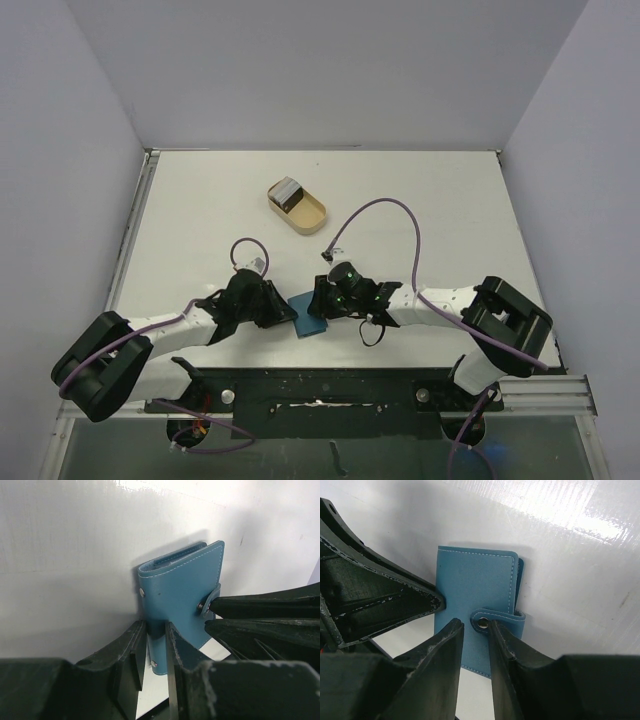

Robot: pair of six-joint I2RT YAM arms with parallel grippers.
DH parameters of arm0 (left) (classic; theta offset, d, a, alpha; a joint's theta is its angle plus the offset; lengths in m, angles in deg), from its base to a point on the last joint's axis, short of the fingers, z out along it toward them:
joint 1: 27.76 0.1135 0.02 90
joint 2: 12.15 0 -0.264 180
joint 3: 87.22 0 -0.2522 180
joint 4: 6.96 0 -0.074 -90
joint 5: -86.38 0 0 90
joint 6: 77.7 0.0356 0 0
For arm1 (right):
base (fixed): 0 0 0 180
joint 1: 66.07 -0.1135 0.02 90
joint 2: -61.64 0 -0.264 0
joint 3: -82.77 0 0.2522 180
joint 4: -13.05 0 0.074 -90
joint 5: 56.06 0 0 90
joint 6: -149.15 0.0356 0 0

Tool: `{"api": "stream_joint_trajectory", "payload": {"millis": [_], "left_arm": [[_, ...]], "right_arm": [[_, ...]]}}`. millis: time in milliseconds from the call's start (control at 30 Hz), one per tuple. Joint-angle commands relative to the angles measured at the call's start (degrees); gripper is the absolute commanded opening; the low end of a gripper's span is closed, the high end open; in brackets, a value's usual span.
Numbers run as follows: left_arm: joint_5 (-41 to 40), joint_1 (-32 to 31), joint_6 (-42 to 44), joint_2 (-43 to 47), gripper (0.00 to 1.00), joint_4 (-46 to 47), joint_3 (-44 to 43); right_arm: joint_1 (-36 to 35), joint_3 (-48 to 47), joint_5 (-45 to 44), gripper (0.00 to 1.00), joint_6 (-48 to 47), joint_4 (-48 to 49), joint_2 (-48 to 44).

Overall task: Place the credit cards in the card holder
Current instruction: Close the card holder at the center of the board.

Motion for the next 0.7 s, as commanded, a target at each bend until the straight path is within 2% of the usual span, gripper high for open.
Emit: {"api": "stream_joint_trajectory", "payload": {"millis": [0, 467, 667], "left_arm": [[0.38, -0.57, 0.75, 1.01, 0.19, 4.13, 0.12], [0.45, -1.0, 0.5, 0.85, 0.19, 5.48, 0.46], [-0.24, -1.02, 0.6, 1.76, 0.19, 4.32, 0.43]], "right_arm": [[-0.4, -0.48, -0.31, 0.28, -0.41, 2.59, 0.81], [-0.44, -0.49, 0.11, 0.27, -0.46, 5.12, 1.48], [-0.39, -1.07, -2.3, 0.24, -1.6, 1.46, 2.39]]}}
